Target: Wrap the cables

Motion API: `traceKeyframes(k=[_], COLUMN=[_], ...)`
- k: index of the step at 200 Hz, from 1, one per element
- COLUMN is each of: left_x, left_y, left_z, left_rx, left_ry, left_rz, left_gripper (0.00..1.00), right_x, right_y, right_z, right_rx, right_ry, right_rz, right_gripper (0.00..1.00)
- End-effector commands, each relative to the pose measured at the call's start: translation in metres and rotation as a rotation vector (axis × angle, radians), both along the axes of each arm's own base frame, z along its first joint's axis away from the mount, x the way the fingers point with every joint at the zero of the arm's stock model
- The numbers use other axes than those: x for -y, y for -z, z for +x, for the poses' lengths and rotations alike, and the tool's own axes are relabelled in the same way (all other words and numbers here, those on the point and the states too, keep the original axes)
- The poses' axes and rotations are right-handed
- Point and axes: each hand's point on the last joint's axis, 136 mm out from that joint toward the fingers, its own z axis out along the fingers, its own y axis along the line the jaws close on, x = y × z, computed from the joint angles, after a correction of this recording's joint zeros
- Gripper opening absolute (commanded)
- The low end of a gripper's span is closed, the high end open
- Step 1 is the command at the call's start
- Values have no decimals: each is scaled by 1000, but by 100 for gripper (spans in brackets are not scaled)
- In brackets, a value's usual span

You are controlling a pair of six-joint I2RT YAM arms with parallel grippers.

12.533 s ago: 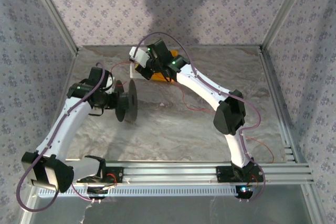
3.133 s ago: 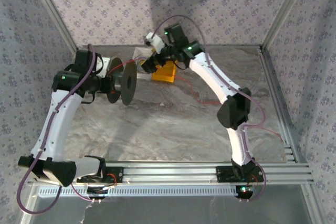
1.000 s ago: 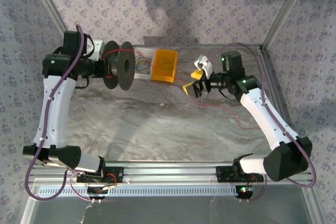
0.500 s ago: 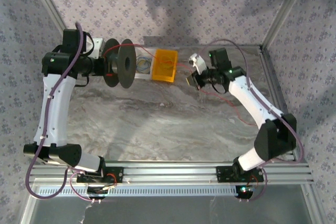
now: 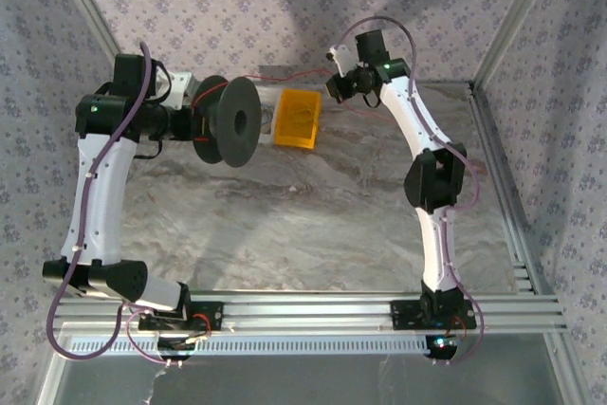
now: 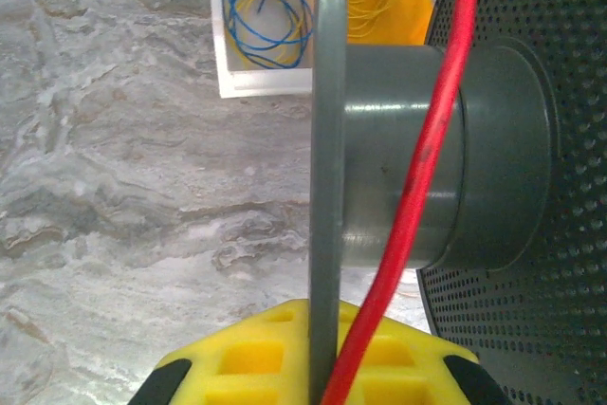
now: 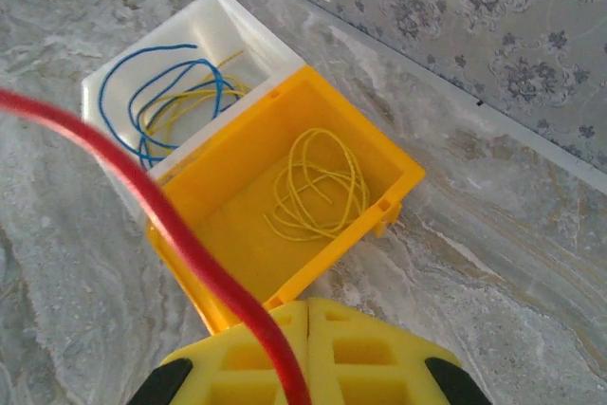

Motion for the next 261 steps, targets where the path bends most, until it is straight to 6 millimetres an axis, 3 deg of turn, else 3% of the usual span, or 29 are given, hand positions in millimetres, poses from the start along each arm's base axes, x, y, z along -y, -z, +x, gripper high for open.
traceKeyframes(k=[1,28,59,68,87,121,148,183,188,225,261], left_x=[4,3,-7,-9,-5,2,1,-19,-24,-48,-58], left_y=[-44,-63,-107,-129,-154,-176,-173,-150,-138,-107,-81], left_z=[-13,-6,10,12,19,27,28,35,40,57,73], left_rx=[128,184,312,367,411,440,433,420,397,388,365], left_ry=[33,2,-64,-72,-41,-1,-9,-141,-172,-354,-469], left_rz=[-74,-151,-327,-379,-508,-612,-609,-507,-497,-403,-292], left_gripper=[0,0,0,0,0,0,0,0,0,0,0], right_x=[20,16,3,0,-7,-22,-34,-54,-57,-93,-135], right_y=[14,30,52,58,71,84,84,61,57,31,6], right_z=[6,-8,-46,-57,-80,-106,-114,-131,-135,-186,-238], right_rx=[-70,-114,-147,-156,-181,-209,-215,-178,-172,-133,-80], right_ry=[86,51,-25,-36,-58,-81,-90,-135,-147,-284,-439], right_rz=[-43,-77,-177,-210,-280,-336,-319,-301,-302,-343,-364], right_gripper=[0,0,0,0,0,0,0,0,0,0,0])
